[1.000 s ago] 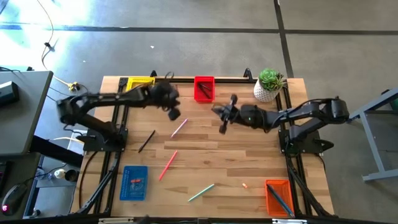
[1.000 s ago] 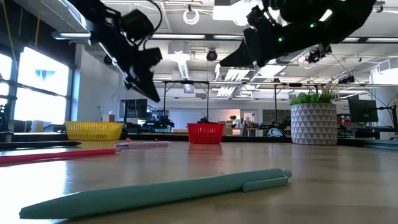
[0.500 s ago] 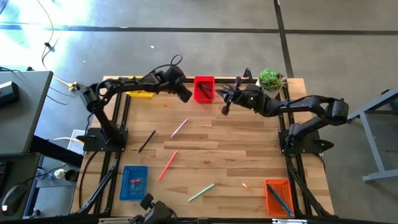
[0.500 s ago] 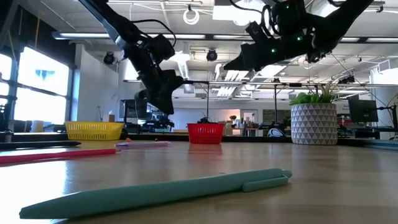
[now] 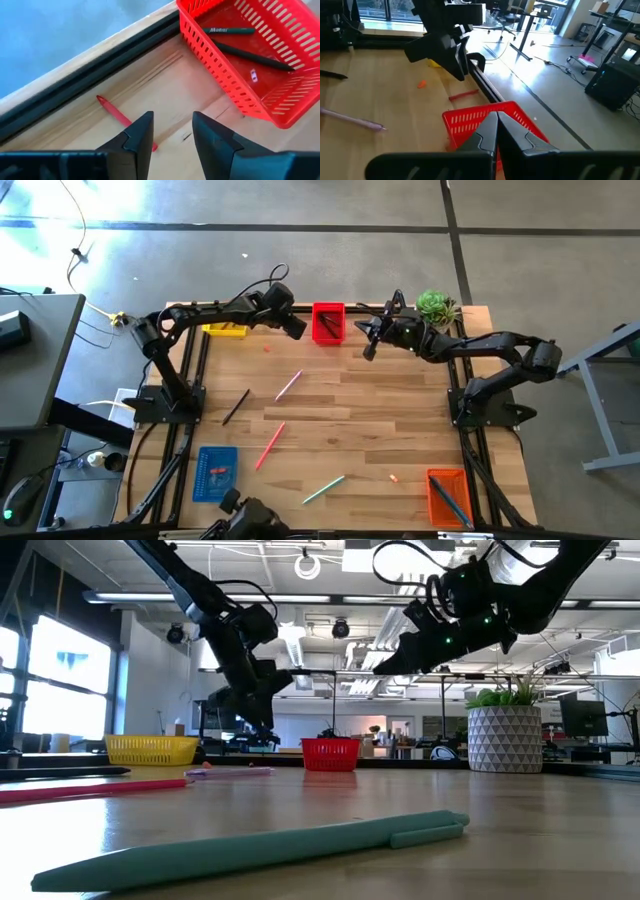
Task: Sort crayons/erasers/pens/pencils in bins
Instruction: Put the green crayon from the red bin into the yellow bin
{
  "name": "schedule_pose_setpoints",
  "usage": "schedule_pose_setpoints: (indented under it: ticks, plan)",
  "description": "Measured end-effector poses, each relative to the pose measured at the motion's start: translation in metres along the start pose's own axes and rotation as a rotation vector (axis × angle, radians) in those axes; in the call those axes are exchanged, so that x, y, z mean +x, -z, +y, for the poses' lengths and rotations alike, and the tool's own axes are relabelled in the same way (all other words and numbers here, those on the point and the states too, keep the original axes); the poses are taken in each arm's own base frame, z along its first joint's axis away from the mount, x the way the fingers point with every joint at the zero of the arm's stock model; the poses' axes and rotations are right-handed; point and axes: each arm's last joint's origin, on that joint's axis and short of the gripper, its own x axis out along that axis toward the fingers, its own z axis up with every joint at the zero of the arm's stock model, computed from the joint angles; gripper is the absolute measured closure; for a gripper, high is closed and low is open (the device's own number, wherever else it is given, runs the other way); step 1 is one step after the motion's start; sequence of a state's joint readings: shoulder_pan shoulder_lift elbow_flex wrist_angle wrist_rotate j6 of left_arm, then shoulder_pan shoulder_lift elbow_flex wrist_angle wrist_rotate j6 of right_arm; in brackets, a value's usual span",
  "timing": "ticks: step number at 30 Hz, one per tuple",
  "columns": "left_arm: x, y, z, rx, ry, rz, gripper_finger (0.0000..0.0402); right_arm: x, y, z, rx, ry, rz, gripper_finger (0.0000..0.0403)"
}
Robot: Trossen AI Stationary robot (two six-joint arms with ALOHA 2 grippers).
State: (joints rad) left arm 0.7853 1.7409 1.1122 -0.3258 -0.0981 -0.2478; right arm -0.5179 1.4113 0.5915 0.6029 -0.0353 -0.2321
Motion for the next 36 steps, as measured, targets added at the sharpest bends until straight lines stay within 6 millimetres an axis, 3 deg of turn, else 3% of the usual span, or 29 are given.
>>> schedule_pose_setpoints:
  ticks: [4,8,13,16,20,28,36]
  plan:
    - [0.003,0.001,-0.001,0.067,0.024,-0.096,0.0285,0.000,0.003,0.001,0.044,-0.008,0.034,0.0403]
    - [0.011,0.004,0.002,0.078,0.198,-0.240,0.0332,0.003,0.000,0.000,0.103,-0.004,0.068,0.0403]
    - [0.011,0.005,0.002,0.109,0.337,-0.430,0.0394,0.015,-0.039,-0.020,0.086,0.045,0.128,0.0403]
    - [0.008,0.005,0.000,0.132,0.382,-0.533,0.0392,0.030,-0.061,-0.038,0.103,0.068,0.200,0.0403]
    - [0.004,0.008,0.000,0.159,0.433,-0.657,0.0396,0.068,-0.074,-0.057,0.067,0.045,0.325,0.0403]
    - [0.004,0.031,0.013,0.134,0.465,-0.751,0.0401,0.142,-0.051,-0.070,0.031,-0.073,0.578,0.0403]
    - [-0.010,0.053,0.026,0.138,0.456,-0.810,0.0401,0.188,-0.007,-0.074,0.053,-0.172,0.801,0.0391]
